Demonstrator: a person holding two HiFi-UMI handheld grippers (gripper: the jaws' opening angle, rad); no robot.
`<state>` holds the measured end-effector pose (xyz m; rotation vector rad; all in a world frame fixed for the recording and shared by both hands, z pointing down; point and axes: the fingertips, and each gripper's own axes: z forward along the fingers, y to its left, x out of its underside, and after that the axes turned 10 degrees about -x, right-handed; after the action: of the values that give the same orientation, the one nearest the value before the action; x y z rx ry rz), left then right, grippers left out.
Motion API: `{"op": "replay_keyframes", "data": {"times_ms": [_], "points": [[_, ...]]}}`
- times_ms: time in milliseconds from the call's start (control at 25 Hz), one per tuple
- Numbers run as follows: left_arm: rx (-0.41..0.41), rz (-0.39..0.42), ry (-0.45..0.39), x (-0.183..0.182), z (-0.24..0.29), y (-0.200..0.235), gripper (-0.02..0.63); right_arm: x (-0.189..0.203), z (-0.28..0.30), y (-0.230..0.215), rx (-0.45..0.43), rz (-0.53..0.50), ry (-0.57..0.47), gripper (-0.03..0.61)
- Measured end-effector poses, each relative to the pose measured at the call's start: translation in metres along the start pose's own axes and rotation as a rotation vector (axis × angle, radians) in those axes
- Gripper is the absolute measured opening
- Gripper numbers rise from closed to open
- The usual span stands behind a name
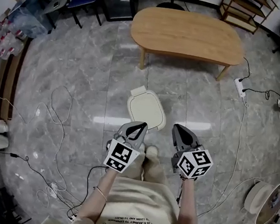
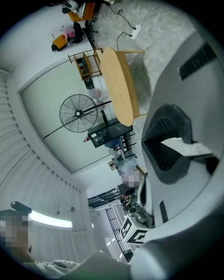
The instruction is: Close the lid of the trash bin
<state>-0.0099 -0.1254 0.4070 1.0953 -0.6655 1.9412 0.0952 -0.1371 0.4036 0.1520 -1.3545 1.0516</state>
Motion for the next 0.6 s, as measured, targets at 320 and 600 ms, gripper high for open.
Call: {"op": "replay_keyframes", "data": {"times_ms": [320,600], "points": [[-0.069,-0.021,-0.146,-0.048,-0.036,0.02,0.023,-0.051,-0.001,0.016,-0.031,-0.096,-0.077,0.005],[-0.141,-0.029,-0.248,-0.085,-0.06,0.049,0.023,-0.089,0.002,0.036,-0.071,-0.182,-0.118,0.005]]}}
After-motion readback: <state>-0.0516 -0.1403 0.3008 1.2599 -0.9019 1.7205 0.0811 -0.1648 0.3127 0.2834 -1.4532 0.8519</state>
